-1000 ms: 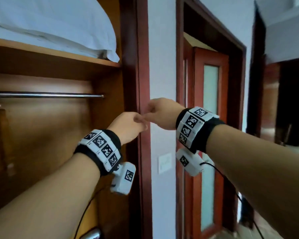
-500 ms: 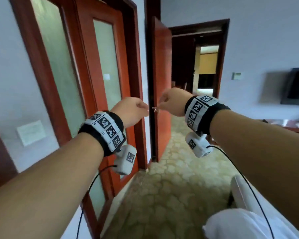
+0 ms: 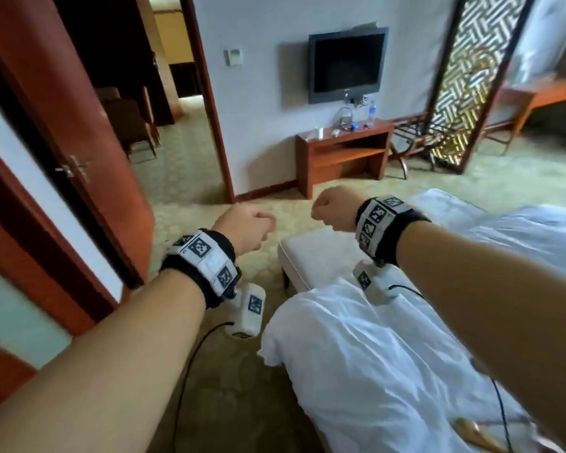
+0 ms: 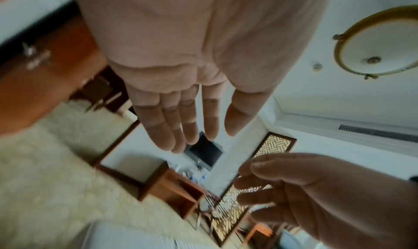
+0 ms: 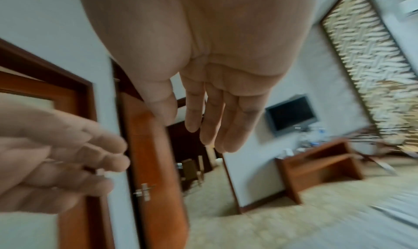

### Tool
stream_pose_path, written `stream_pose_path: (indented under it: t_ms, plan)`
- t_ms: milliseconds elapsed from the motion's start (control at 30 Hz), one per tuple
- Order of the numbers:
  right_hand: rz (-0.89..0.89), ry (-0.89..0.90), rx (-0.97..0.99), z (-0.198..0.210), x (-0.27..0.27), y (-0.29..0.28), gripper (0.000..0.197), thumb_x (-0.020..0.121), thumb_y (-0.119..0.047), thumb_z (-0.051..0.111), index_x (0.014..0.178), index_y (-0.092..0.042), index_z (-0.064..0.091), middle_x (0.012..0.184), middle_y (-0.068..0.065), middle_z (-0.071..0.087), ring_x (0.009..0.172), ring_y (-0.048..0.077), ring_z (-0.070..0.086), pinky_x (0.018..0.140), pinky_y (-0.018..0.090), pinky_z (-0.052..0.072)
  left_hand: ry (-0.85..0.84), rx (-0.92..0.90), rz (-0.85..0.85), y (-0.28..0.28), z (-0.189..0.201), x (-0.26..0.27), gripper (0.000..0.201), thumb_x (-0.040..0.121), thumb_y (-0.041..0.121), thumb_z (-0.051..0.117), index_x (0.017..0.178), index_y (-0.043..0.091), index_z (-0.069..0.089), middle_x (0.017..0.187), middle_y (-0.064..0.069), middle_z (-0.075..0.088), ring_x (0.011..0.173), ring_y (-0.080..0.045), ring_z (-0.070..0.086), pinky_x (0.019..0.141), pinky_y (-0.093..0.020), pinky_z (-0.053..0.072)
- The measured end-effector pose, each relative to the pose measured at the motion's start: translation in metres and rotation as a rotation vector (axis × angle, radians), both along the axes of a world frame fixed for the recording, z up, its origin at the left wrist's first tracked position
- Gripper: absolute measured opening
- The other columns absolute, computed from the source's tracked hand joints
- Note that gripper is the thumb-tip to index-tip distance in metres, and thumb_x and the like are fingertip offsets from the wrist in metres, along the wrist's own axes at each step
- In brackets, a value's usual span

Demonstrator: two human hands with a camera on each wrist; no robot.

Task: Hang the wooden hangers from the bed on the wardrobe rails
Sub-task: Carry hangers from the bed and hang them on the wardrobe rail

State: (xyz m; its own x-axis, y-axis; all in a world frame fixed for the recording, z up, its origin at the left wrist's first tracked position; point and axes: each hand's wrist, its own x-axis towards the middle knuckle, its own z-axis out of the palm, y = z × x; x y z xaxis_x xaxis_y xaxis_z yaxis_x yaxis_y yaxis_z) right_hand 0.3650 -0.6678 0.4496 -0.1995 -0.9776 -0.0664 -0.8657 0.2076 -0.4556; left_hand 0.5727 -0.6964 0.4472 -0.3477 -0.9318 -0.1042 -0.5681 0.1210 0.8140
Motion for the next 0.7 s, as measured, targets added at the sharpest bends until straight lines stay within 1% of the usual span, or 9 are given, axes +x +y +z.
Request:
stream_pose_path:
  t_ms: [67, 100, 200, 267, 333, 433, 533, 633, 700]
  plan:
    - [-0.168, -0.048, 0.1, -0.033, -0.053, 0.008, 0.026, 0.092, -0.028, 0.061, 0.108, -0.011, 0.07, 0.107, 0.01, 0.07, 0.097, 0.029, 0.066, 0.088, 0.042, 0.056, 0.048, 0.132, -0.07, -0.017, -0.032, -0.036, 0.012, 0.086, 0.026, 0.068, 0.095, 0.021, 0.074, 0.095, -0.009, 0.075, 0.088, -0.026, 0.073, 0.085, -0.043, 0.061]
    - [-0.262, -0.095, 0.131, -0.046, -0.077, 0.016, 0.02, 0.092, -0.027, 0.061, 0.106, -0.014, 0.069, 0.105, 0.009, 0.07, 0.092, 0.027, 0.067, 0.084, 0.04, 0.057, 0.078, 0.196, -0.102, -0.025, -0.047, -0.054, 0.012, 0.087, 0.022, 0.067, 0.098, 0.018, 0.072, 0.094, -0.01, 0.074, 0.082, -0.025, 0.071, 0.082, -0.039, 0.061]
    - [-0.499, -0.18, 0.161, -0.081, -0.14, 0.056, 0.01, 0.094, -0.02, 0.059, 0.103, -0.018, 0.064, 0.094, 0.007, 0.065, 0.08, 0.024, 0.063, 0.07, 0.033, 0.055, 0.146, 0.36, -0.167, -0.042, -0.09, -0.106, 0.006, 0.092, 0.01, 0.063, 0.097, 0.009, 0.067, 0.085, -0.012, 0.064, 0.069, -0.022, 0.06, 0.061, -0.032, 0.05]
    - [-0.613, -0.176, 0.21, -0.104, -0.172, 0.09, 0.006, 0.095, -0.02, 0.057, 0.098, -0.019, 0.061, 0.088, 0.005, 0.063, 0.071, 0.019, 0.061, 0.063, 0.027, 0.052, 0.144, 0.443, -0.208, -0.042, -0.116, -0.142, 0.008, 0.095, 0.006, 0.059, 0.095, 0.009, 0.066, 0.081, -0.01, 0.062, 0.063, -0.02, 0.057, 0.056, -0.028, 0.045]
    - [-0.731, -0.19, 0.261, -0.131, -0.199, 0.13, 0.007, 0.095, -0.021, 0.056, 0.094, -0.018, 0.061, 0.081, 0.003, 0.061, 0.062, 0.013, 0.056, 0.058, 0.022, 0.047, 0.114, 0.523, -0.258, -0.032, -0.141, -0.178, 0.009, 0.096, 0.006, 0.058, 0.091, 0.011, 0.065, 0.083, -0.01, 0.062, 0.065, -0.02, 0.057, 0.057, -0.028, 0.046]
    - [-0.946, -0.315, 0.265, -0.173, -0.232, 0.182, 0.017, 0.092, -0.02, 0.059, 0.093, -0.005, 0.067, 0.08, 0.01, 0.064, 0.067, 0.022, 0.06, 0.064, 0.031, 0.054, 0.034, 0.599, -0.363, -0.012, -0.179, -0.226, 0.01, 0.096, 0.004, 0.057, 0.091, 0.01, 0.064, 0.086, -0.011, 0.061, 0.069, -0.021, 0.058, 0.06, -0.029, 0.048]
    - [-1.083, -0.368, 0.297, -0.216, -0.258, 0.227, 0.014, 0.089, -0.018, 0.063, 0.083, -0.007, 0.069, 0.074, 0.01, 0.064, 0.059, 0.021, 0.058, 0.056, 0.027, 0.05, -0.043, 0.657, -0.441, 0.009, -0.218, -0.274, 0.012, 0.096, 0.002, 0.055, 0.093, 0.01, 0.063, 0.081, -0.01, 0.06, 0.066, -0.021, 0.055, 0.056, -0.028, 0.048]
    - [-1.184, -0.492, 0.34, -0.273, -0.287, 0.263, 0.018, 0.084, -0.017, 0.061, 0.071, -0.007, 0.067, 0.065, 0.011, 0.063, 0.058, 0.024, 0.057, 0.058, 0.034, 0.051, -0.114, 0.741, -0.459, 0.033, -0.26, -0.318, 0.012, 0.096, 0.002, 0.055, 0.096, 0.011, 0.063, 0.079, -0.008, 0.058, 0.064, -0.02, 0.055, 0.055, -0.026, 0.047]
    - [-1.214, -0.569, 0.39, -0.313, -0.304, 0.28, 0.018, 0.084, -0.017, 0.06, 0.071, -0.006, 0.066, 0.065, 0.013, 0.063, 0.058, 0.026, 0.059, 0.059, 0.037, 0.051, -0.168, 0.795, -0.449, 0.048, -0.29, -0.347, 0.012, 0.094, 0.002, 0.056, 0.096, 0.011, 0.063, 0.082, -0.008, 0.06, 0.067, -0.021, 0.058, 0.055, -0.026, 0.05]
